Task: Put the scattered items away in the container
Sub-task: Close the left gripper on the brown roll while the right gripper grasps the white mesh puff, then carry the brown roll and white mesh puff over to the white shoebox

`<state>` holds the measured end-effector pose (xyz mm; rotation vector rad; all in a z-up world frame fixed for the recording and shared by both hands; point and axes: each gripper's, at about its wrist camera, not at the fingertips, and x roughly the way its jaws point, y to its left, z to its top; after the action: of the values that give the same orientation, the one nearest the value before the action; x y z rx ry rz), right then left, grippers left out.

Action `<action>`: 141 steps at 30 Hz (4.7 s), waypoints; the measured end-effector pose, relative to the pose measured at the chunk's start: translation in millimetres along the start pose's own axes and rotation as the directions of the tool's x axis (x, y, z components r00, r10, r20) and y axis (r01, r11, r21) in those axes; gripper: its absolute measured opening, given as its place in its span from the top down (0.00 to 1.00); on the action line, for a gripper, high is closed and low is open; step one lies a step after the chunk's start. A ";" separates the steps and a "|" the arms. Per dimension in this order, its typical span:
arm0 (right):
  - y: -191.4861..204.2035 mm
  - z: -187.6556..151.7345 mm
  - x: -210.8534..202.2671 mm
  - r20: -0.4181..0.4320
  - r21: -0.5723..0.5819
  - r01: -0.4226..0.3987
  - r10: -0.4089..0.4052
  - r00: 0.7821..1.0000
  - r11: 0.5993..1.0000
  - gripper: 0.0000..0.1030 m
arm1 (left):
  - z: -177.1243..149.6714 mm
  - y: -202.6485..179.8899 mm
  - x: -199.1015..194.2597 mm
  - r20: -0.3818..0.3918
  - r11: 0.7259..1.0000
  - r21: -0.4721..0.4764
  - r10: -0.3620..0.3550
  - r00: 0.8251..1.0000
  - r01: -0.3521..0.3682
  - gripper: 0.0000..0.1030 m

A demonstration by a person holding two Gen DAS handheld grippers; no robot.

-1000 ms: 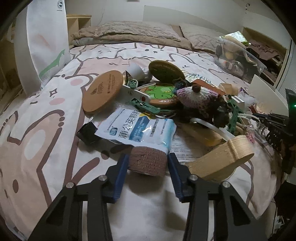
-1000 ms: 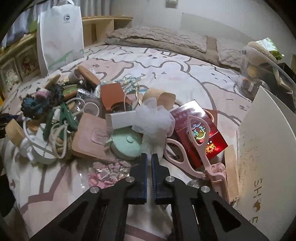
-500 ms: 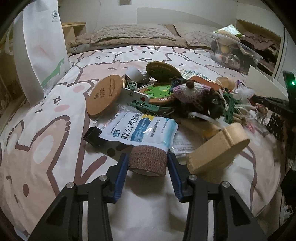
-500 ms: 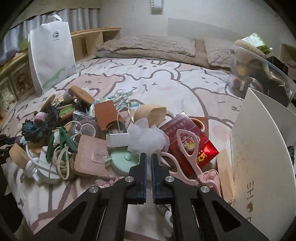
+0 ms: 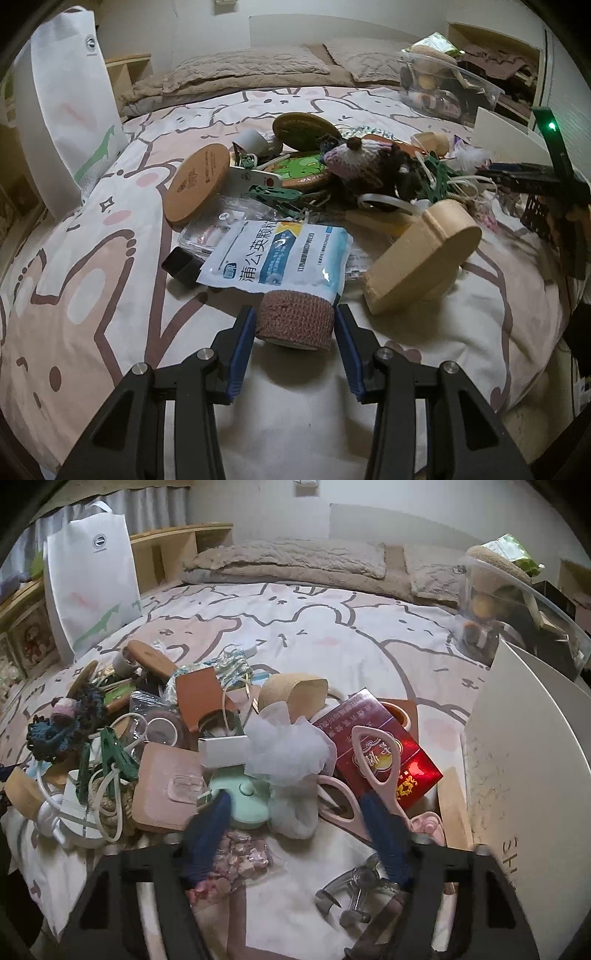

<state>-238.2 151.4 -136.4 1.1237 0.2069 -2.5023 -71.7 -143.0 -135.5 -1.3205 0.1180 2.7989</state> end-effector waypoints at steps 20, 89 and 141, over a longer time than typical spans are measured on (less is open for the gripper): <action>5.9 5.8 14.9 -0.031 -0.066 0.008 -0.011 0.999 0.998 0.71 | -2.3 -5.9 5.2 -0.022 1.000 0.023 0.010 1.000 -0.010 0.57; -25.1 19.5 -141.7 0.286 -0.066 -0.108 0.123 0.950 0.992 0.71 | 121.6 -93.1 -46.2 0.281 0.997 -0.068 -0.001 0.960 0.020 0.58; -183.1 31.4 -238.3 0.390 0.235 0.062 -0.153 0.908 0.970 0.71 | 242.5 -324.2 -102.4 0.439 0.931 0.260 -0.351 0.827 0.257 0.58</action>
<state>-190.2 378.2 57.4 0.6494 -0.1294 -2.8445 -169.4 200.4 81.0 -0.5162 0.1348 2.6538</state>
